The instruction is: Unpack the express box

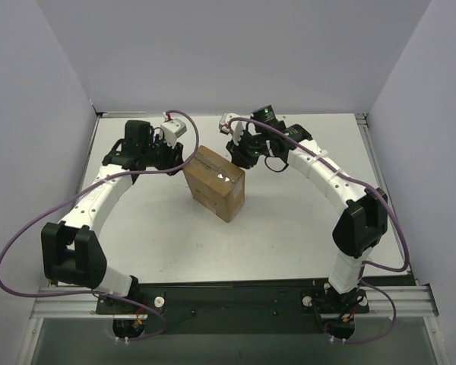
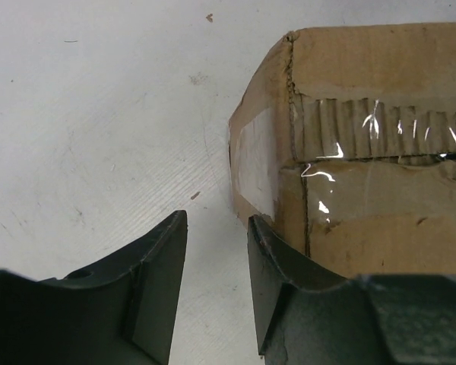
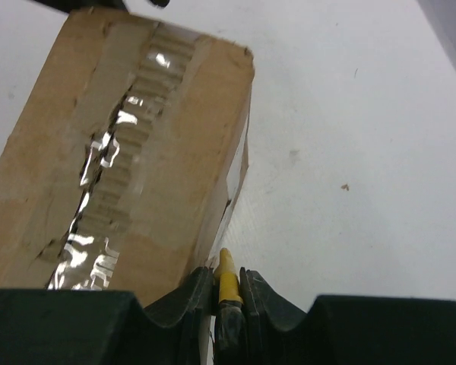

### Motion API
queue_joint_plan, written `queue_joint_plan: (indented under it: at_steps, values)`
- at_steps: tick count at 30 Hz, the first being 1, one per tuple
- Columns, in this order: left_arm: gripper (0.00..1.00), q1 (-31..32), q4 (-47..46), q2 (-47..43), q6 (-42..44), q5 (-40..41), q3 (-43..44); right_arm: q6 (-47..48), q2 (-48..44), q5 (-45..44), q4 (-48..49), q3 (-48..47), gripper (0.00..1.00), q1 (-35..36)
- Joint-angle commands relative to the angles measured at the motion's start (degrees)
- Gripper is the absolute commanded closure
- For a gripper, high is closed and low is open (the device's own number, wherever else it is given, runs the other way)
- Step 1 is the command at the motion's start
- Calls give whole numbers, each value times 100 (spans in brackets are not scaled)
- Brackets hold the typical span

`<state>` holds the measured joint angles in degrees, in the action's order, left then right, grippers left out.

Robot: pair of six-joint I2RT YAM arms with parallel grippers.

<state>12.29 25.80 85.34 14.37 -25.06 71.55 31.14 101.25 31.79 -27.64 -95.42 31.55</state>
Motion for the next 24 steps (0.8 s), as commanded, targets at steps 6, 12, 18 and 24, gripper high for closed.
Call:
queue_joint_plan:
  at_steps: [6,12,18,24]
  values:
    - [56,-131,767,-693,371,167,-124,-538,799,-1526,1181,-952,100,203]
    - [95,-307,1769,-1028,1669,-383,-88,-1030,537,-1737,1261,-1006,100,-280]
    - [100,429,1236,-1625,3044,-1206,-1352,-1637,1,-1991,1252,-804,100,-756]
    - [100,1388,-425,-1504,3695,-1010,-2610,-1626,-746,-1124,980,-461,100,-1247]
